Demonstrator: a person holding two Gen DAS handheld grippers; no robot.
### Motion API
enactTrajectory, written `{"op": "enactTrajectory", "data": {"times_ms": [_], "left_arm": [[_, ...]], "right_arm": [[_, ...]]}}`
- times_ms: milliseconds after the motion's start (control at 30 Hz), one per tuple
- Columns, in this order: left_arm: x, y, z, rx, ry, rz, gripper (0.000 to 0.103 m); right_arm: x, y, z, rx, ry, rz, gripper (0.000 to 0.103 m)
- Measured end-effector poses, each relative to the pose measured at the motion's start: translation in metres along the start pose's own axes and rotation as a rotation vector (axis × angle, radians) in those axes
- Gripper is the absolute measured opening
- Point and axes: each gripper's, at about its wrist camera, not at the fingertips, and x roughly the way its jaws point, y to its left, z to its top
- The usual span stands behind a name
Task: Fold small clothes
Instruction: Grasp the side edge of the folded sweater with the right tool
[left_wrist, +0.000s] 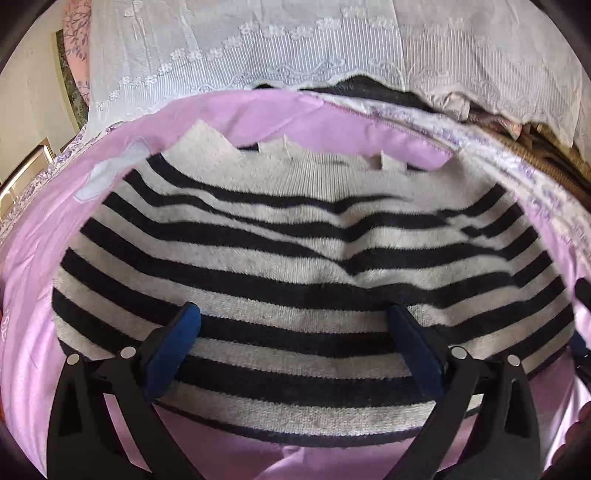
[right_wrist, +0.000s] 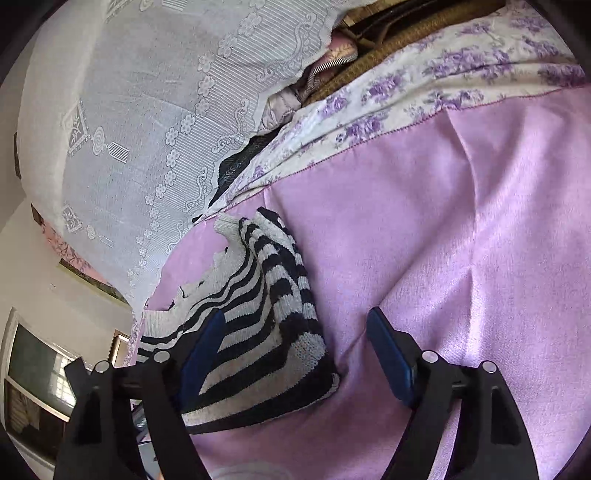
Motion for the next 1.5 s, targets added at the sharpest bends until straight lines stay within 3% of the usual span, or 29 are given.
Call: {"op": "enactTrajectory", "data": {"times_ms": [100,233,300,400,467,567,833,867,933,1033,1200,1400,1500], "left_arm": [[-0.002,-0.008,-0.006,0.056,-0.048,0.048,0.099],[-0.002,-0.001,-0.005,0.024,-0.041,0.009,0.099],[-0.002,-0.001,-0.006,0.030,-0.045,0.017,0.099],[-0.003,-0.002,-0.007,0.038,-0.056,0.033,0.099],[-0.002,-0.001,-0.007,0.033,-0.053,0.027,0.099],[-0.002,-0.004,-0.007,0.038,-0.057,0.038,0.099],[-0.001,-0.005,-0.007,0.041,-0.058,0.035,0.099],[-0.001,-0.005,-0.007,0.041,-0.058,0.036,0.099],[-0.001,-0.005,-0.007,0.041,-0.058,0.037,0.099],[-0.001,-0.005,-0.007,0.040,-0.058,0.035,0.099],[-0.001,-0.006,-0.007,0.041,-0.058,0.038,0.099],[0.001,-0.009,-0.006,0.054,-0.059,0.053,0.099],[0.001,-0.009,-0.006,0.053,-0.059,0.050,0.099]], "right_arm": [[0.007,0.002,0.000,-0.001,0.041,-0.006,0.074],[0.012,0.005,0.002,0.022,0.096,0.026,0.060],[0.022,0.009,0.007,0.024,0.127,0.023,0.060],[0.032,0.008,0.018,0.004,0.098,-0.031,0.059],[0.047,0.009,0.023,-0.034,0.139,-0.037,0.061],[0.056,0.014,0.029,-0.080,0.165,-0.017,0.071],[0.047,0.031,0.003,-0.189,0.228,-0.002,0.070],[0.047,0.030,0.004,-0.184,0.226,-0.001,0.068],[0.045,0.023,0.006,-0.135,0.198,-0.026,0.038],[0.036,0.017,0.007,-0.060,0.149,-0.001,0.028],[0.028,0.035,0.004,-0.140,0.091,-0.050,0.028],[0.041,0.026,-0.003,-0.140,0.132,-0.075,0.041],[0.034,0.034,-0.009,-0.166,0.074,-0.114,0.032]]}}
